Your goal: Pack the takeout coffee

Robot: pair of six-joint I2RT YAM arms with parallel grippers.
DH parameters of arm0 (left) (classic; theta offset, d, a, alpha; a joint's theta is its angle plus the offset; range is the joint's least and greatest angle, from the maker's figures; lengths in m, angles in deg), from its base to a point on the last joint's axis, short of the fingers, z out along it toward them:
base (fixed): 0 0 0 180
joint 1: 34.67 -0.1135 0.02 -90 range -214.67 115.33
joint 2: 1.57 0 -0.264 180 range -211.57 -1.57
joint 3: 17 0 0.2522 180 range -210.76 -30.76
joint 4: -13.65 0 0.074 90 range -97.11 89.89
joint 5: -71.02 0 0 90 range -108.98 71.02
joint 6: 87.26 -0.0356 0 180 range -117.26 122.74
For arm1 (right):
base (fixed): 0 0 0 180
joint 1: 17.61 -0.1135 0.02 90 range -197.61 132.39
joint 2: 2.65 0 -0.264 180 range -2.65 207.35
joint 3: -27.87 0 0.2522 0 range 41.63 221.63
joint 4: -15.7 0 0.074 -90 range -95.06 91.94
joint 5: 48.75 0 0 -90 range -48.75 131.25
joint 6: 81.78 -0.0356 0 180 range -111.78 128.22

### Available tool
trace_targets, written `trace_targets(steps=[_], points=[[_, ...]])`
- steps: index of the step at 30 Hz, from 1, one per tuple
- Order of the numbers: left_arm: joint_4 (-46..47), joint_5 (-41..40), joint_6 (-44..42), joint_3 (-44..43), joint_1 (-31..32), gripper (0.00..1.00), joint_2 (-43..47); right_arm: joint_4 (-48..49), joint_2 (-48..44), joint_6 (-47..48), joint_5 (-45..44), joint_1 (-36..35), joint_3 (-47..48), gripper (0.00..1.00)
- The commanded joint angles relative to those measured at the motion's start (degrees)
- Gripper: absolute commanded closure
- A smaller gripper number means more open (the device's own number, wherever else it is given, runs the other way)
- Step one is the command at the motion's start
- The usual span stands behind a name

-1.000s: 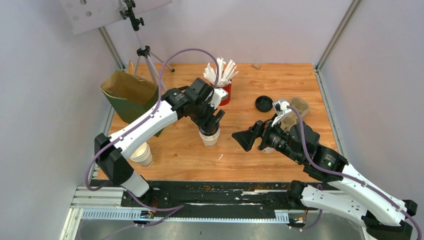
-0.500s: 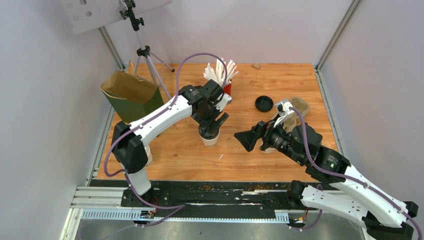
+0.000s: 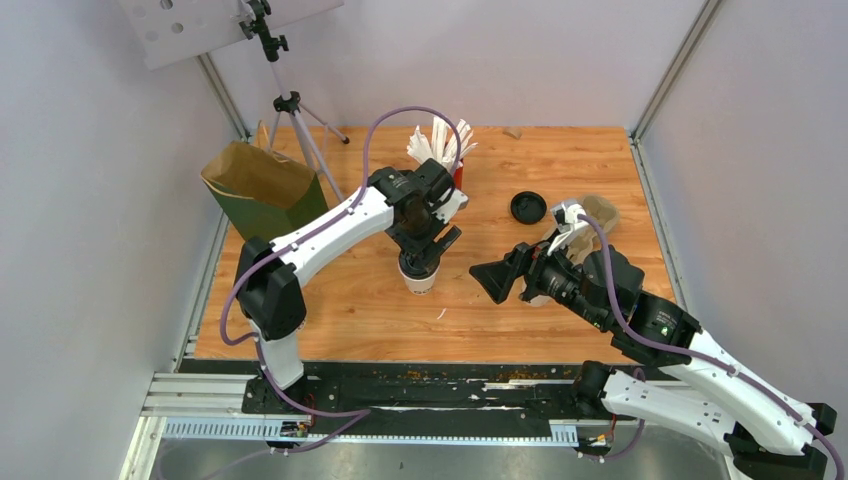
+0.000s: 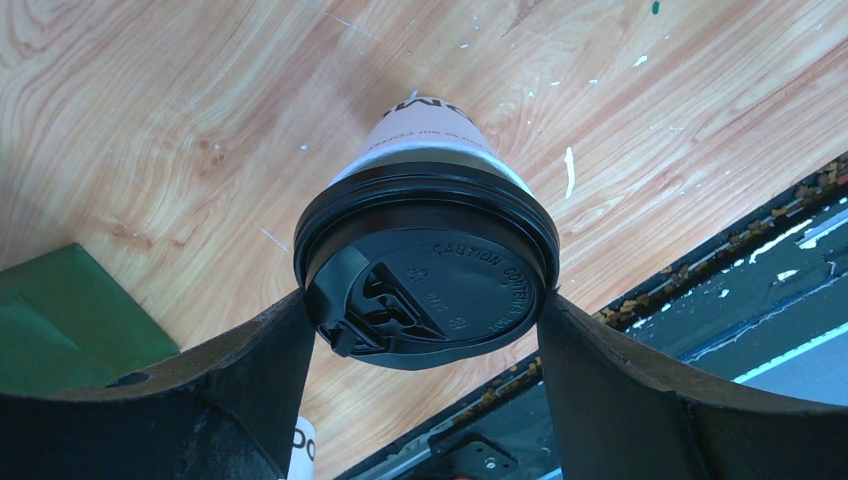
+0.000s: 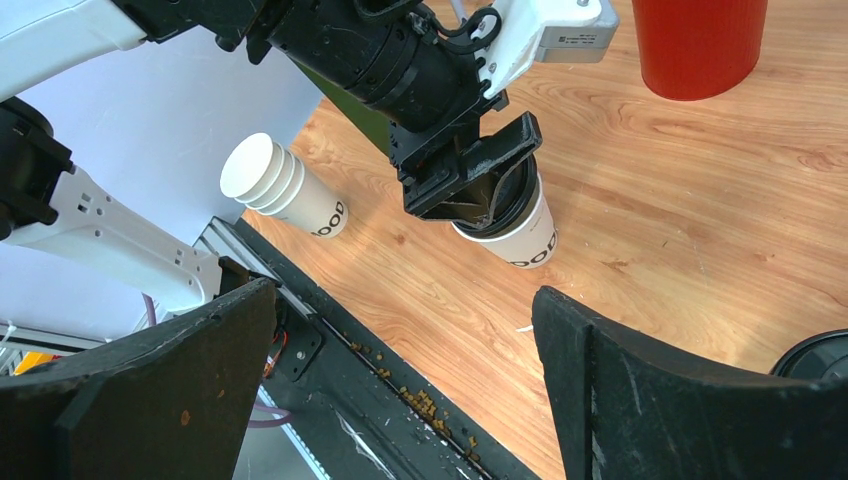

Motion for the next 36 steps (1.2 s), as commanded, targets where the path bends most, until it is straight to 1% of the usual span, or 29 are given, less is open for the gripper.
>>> trace_targets(steps=[1,4,10,16,27,36], points=[[-1.0,0.0,-0.7,-2.5,0.2,0.27,-0.9,1.0,-0.2,1.0,-1.1,0.1,1.4,0.00],[-0.9,0.6,-0.8,-2.3,0.2,0.25,-1.3,0.9,-0.3,1.0,-1.1,0.0,1.4,0.00],[-1.1,0.7,-0.7,-2.8,0.2,0.23,-1.6,0.6,-0.5,0.9,-1.1,0.0,1.4,0.00],[-2.8,0.5,-1.2,-5.1,0.3,0.19,-1.9,0.5,-0.4,0.8,-1.2,0.0,1.4,0.00],[-6.3,-0.2,-1.5,-5.7,0.4,0.20,-2.7,0.3,-0.7,0.2,-1.2,0.0,1.5,0.00],[-4.7,0.7,-1.7,-5.3,0.4,0.19,-3.1,0.5,-0.5,-0.1,-0.8,0.0,1.8,0.00]])
